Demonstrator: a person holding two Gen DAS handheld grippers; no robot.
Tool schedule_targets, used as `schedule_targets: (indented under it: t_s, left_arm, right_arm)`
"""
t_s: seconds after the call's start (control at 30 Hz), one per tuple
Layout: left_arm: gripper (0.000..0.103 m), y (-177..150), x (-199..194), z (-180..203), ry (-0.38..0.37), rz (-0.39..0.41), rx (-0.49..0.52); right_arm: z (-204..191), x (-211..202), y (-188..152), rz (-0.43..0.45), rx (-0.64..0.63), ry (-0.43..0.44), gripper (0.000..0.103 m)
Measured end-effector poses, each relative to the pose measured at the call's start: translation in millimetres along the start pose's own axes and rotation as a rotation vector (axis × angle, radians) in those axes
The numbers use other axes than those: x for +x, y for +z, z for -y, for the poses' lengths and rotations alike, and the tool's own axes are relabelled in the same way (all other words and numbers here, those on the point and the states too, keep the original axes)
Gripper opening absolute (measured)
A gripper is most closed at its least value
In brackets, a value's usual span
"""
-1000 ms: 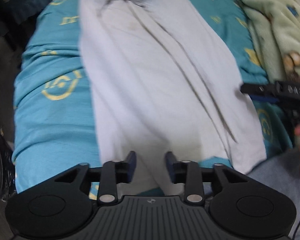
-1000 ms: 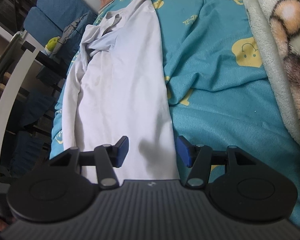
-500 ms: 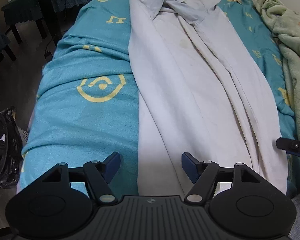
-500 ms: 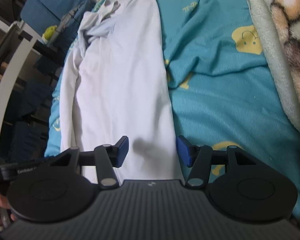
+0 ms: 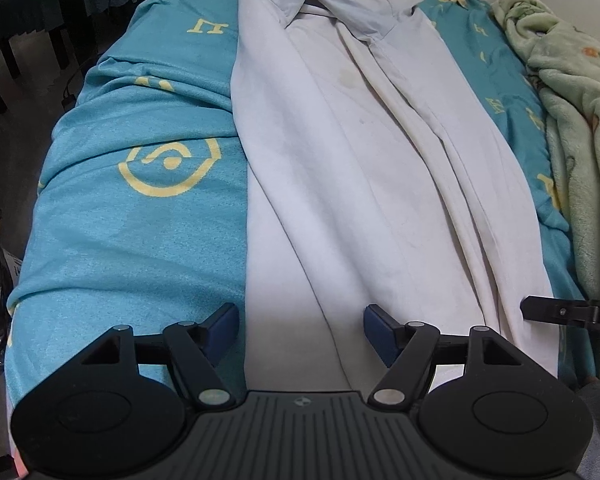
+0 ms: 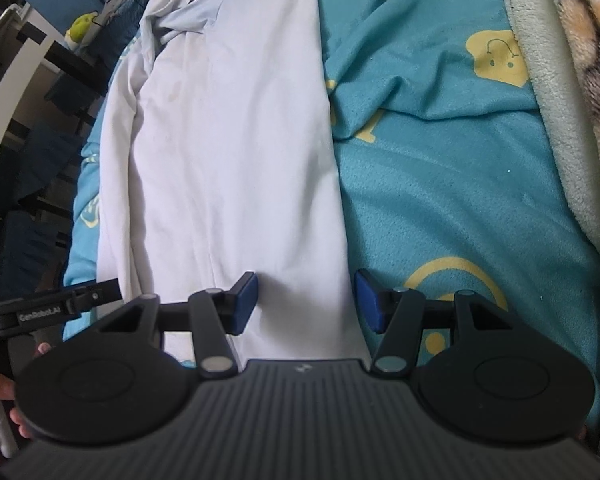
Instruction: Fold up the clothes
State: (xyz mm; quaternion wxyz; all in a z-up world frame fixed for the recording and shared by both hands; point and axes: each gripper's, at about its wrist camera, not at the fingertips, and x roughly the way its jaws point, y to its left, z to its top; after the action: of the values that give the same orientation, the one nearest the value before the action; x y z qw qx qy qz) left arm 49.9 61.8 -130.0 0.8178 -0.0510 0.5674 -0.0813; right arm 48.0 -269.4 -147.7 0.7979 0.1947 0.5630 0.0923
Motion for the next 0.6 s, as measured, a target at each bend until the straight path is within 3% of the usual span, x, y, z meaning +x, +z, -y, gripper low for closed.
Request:
schedule_targets:
  t_s: [0.23, 0.43, 0.5, 0.57, 0.6]
  left_arm:
    - [0.071, -1.2, -1.5, -0.6, -0.045, -0.010, -0.004]
    - [0.071, -6.5, -1.6, -17.1, -0.217, -0.078, -0.122]
    - [0.071, -8.1, -0.5, -20.6, -0.261, -0.099, -0.151]
    - [0.070, -10.0, 0.1, -20.4, -0.283, -0.119, -0.153]
    - [0.069, -11.1, 0.7, -20.0, -0.294, -0.131, -0.151]
  right_arm:
    - [-8.2, -0.7, -7.8, -0.030, -0.012, 0.013, 0.056]
    - [-10.4, -5.1, -22.6, -0.109, 0.011, 0.103, 0.050]
    - [-12.6, -5.4, -26.8, -0.130, -0.003, 0.119, 0.031]
    - [-15.2, -3.7, -31.3, -0.156, -0.018, 0.130, 0.018]
    - [-17.8, -4.2, -33.5, -0.159, -0.034, 0.129, 0.017]
